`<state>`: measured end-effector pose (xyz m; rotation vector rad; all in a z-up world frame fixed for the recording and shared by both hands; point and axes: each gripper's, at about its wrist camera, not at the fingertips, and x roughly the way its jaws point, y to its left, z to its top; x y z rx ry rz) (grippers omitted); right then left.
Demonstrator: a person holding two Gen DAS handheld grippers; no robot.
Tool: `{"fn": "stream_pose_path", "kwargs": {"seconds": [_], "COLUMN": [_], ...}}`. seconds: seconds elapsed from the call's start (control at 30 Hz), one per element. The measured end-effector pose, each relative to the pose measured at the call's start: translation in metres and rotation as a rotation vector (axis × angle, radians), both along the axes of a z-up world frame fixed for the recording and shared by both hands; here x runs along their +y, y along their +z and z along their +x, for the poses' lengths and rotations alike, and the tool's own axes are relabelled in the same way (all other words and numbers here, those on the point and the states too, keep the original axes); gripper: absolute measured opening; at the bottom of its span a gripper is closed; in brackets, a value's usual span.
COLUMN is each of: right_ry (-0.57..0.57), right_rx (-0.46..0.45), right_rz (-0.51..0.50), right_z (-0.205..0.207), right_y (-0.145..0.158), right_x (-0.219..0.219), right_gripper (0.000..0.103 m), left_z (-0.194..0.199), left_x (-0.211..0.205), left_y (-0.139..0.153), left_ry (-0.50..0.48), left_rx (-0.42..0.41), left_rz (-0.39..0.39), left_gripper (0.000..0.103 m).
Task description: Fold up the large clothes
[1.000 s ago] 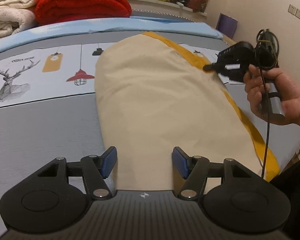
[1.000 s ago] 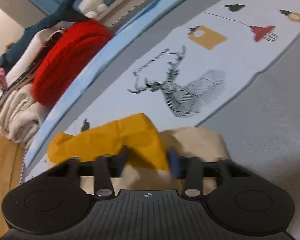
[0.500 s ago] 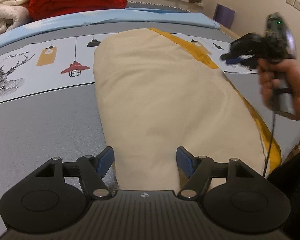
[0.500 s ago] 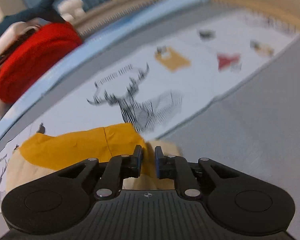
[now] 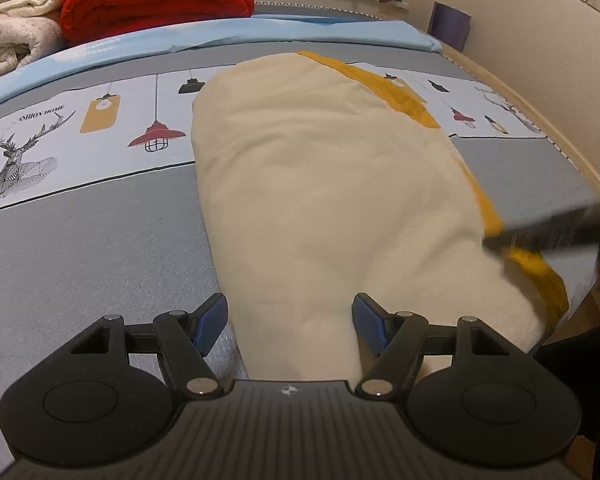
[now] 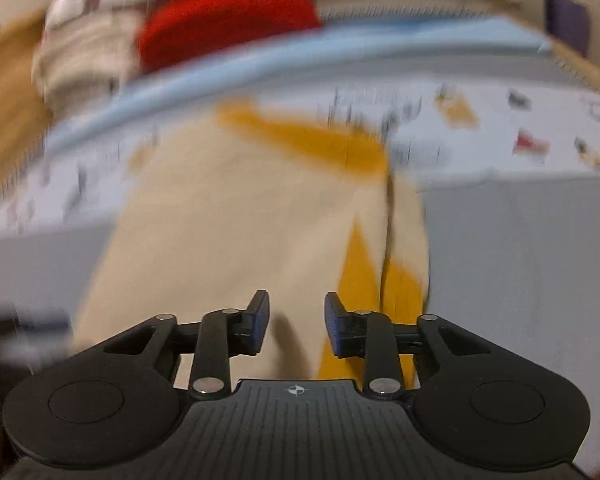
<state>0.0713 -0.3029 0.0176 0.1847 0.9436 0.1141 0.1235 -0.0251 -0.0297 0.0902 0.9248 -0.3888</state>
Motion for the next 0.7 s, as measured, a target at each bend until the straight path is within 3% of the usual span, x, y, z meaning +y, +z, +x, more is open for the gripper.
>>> {"fn": "stream_pose_path", "kwargs": {"seconds": [0.07, 0.17, 0.23, 0.27, 0.33, 0.43, 0.63, 0.7], "right_ry": [0.001, -0.038, -0.066, -0.07, -0.065, -0.047, -0.126, -0.153], "right_rx": [0.099, 0.099, 0.069, 0.071, 0.128, 0.209, 0.085, 0.051], "right_rz": [-0.083, -0.091, -0.032, -0.014, -0.047, -0.104, -0.012, 0.011], "right_z": [-0.004, -0.009, -0.018, -0.023, -0.027, -0.028, -0.031, -0.026], "right_y": [-0.026, -0.022, -0.011, -0.011, -0.023, -0.045, -0.025, -0.025], "right_x": [0.001, -0.008, -0.016, -0.018, -0.019, -0.016, -0.025, -0.031], "right_gripper": [0.033, 0.033, 0.033, 0.033, 0.035, 0.043, 0.045, 0.05], "left_z": [-0.003, -0.014, -0.02, -0.02, -0.018, -0.012, -0.005, 0.006], "left_x": [0.003, 0.013, 0.02, 0.021, 0.024, 0.03, 0.032, 0.038], "left_y": [0.004, 0.018, 0.019, 0.011, -0.013, -0.011, 0.002, 0.007], "left_ry": [-0.007, -0.044, -0.073, -0.083, -0.086, -0.042, 0.01, 0.054], "left_rx": [0.011, 0.017, 0.044, 0.087, 0.177, 0.203, 0.197, 0.198], "left_rz": [-0.007, -0.04, -0.056, -0.032, 0.016, -0.044, -0.113, -0.177], "left_gripper": [0.075, 0.074, 0.065, 0.055, 0.055, 0.055, 0.061, 0.075]}}
